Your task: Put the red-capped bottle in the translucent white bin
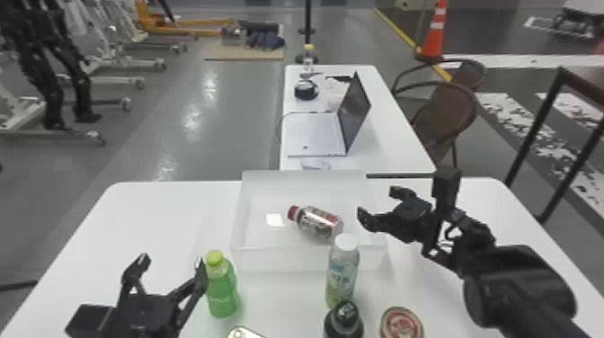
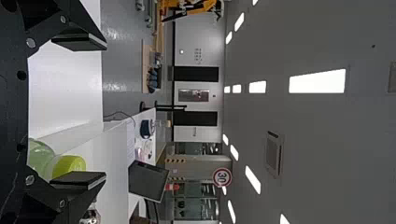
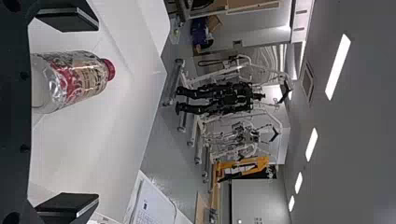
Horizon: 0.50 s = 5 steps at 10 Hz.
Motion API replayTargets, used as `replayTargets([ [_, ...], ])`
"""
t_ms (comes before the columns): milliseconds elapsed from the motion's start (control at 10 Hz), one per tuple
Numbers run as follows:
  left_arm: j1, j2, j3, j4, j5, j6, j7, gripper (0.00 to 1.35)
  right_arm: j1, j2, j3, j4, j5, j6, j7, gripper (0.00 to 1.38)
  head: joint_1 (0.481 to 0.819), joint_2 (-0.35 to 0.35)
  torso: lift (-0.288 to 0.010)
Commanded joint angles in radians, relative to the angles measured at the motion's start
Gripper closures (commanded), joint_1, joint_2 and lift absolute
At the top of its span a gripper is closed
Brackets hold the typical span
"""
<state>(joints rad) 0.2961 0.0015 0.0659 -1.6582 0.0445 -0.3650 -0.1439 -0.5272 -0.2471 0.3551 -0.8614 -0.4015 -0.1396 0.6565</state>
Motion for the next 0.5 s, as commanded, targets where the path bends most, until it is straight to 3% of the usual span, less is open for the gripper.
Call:
replayTargets([
  [0, 0.000, -0.004, 0.000, 0.000, 0.000, 0.000, 0.000, 0.30, 0.003, -0.001, -0.001, -0.001, -0.002, 0.000, 0.000, 0.02, 0.549, 0.000, -0.100],
  [200, 0.002, -0.004, 0.000, 0.000, 0.000, -0.002, 0.000, 0.30, 0.007, -0.001, -0.002, -0.007, 0.000, 0.000, 0.000, 0.03, 0.549, 0.000, -0.100],
  [400, 0.002, -0.004, 0.002, 0.002, -0.002, -0.020, 0.001, 0.30, 0.116, 0.005, -0.102, -0.168, 0.026, 0.046, -0.018, 0.07, 0.549, 0.000, -0.100],
])
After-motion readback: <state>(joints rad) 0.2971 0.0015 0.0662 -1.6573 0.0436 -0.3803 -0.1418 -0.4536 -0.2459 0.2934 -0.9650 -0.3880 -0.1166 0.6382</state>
